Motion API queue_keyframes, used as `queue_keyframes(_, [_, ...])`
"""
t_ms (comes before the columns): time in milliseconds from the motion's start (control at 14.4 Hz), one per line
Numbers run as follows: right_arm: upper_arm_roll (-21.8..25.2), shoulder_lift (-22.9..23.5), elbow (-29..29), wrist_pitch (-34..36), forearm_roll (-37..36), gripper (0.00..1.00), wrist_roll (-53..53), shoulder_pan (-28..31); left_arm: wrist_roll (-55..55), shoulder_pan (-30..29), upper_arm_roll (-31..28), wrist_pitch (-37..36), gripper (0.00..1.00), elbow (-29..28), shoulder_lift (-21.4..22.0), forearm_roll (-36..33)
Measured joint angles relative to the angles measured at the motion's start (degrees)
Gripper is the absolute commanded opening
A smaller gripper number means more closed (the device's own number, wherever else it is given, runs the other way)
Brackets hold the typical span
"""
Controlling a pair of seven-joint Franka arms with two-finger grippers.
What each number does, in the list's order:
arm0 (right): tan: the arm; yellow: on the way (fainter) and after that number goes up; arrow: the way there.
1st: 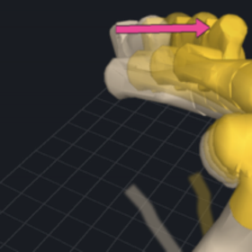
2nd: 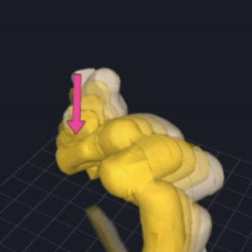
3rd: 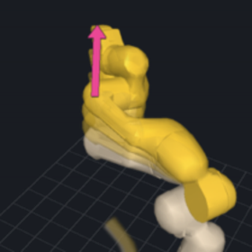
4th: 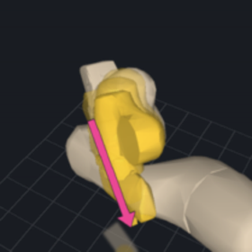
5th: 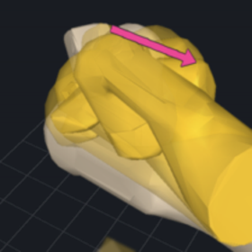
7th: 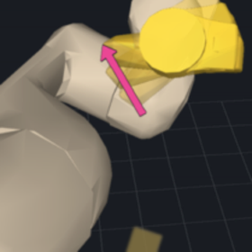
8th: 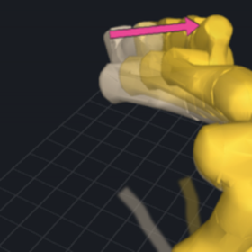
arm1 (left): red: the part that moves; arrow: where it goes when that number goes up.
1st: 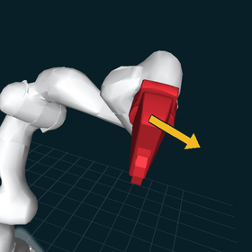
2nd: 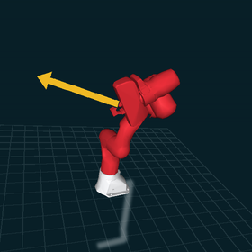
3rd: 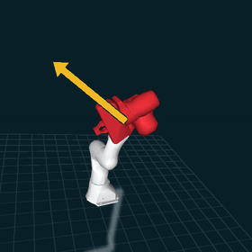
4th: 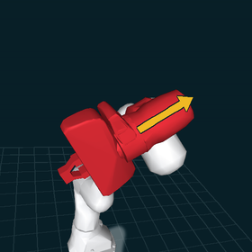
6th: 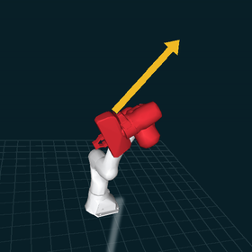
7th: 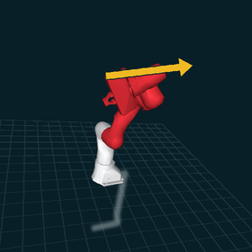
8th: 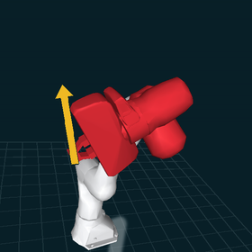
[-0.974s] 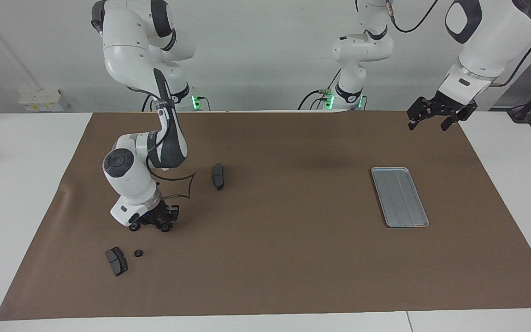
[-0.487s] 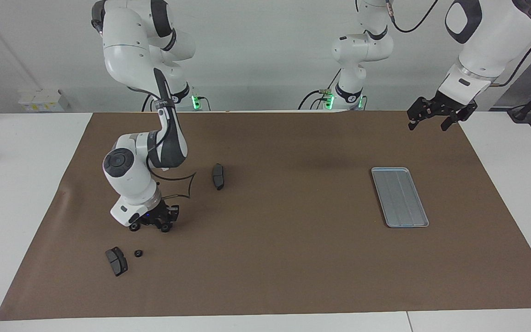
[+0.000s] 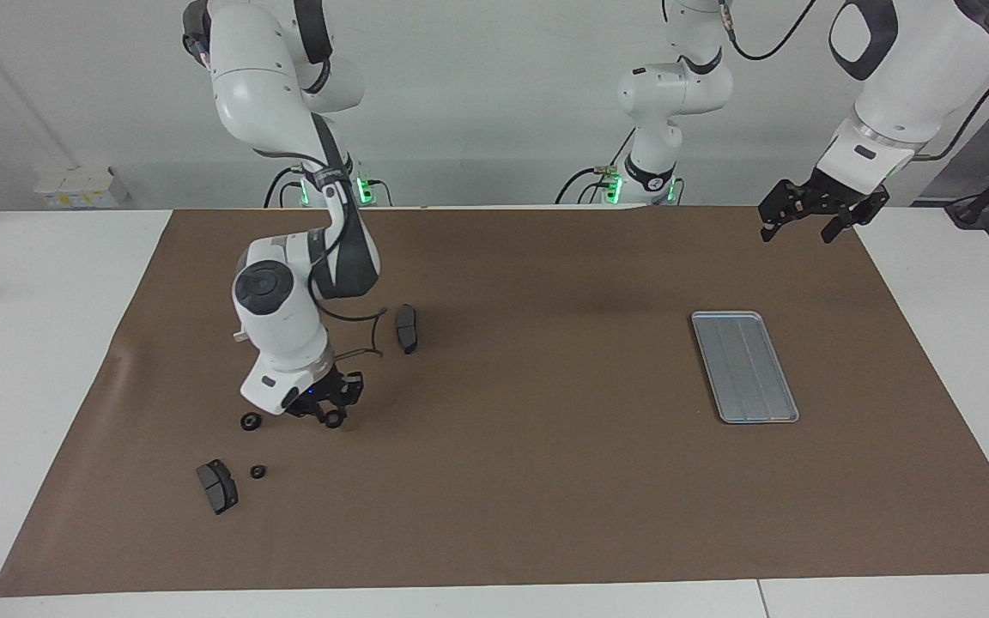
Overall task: Pick bearing gear from pile to tray
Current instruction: 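Carry the bearing toward the table center with the right gripper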
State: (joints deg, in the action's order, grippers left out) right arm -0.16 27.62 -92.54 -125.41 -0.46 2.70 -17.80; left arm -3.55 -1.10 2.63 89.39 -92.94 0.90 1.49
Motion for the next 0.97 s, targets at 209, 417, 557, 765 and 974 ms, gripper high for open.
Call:
queue_keyframes(209, [-0.1,0.0,1.7,0.0,0.0,0.18,6.4,-6.2,0.0,0.0,0.0,0.0,1.00,0.0,0.0,0.0])
queue_keyframes(417, [-0.1,0.4,1.8,-0.3,0.0,0.18,13.5,-12.6,0.0,0.0,0.0,0.0,1.00,0.0,0.0,0.0])
queue_keyframes(557, [-0.1,1.5,2.2,-2.4,0.0,0.18,16.8,-16.1,0.0,0.0,0.0,0.0,1.00,0.0,0.0,0.0])
queue_keyframes(765, [-0.1,4.5,2.9,-6.6,0.0,0.18,18.0,-19.9,0.0,0.0,0.0,0.0,1.00,0.0,0.0,0.0])
queue_keyframes(974, [0.0,7.3,3.5,-11.4,-0.2,0.22,18.0,-21.7,0.0,0.0,0.0,0.0,1.00,0.0,0.0,0.0])
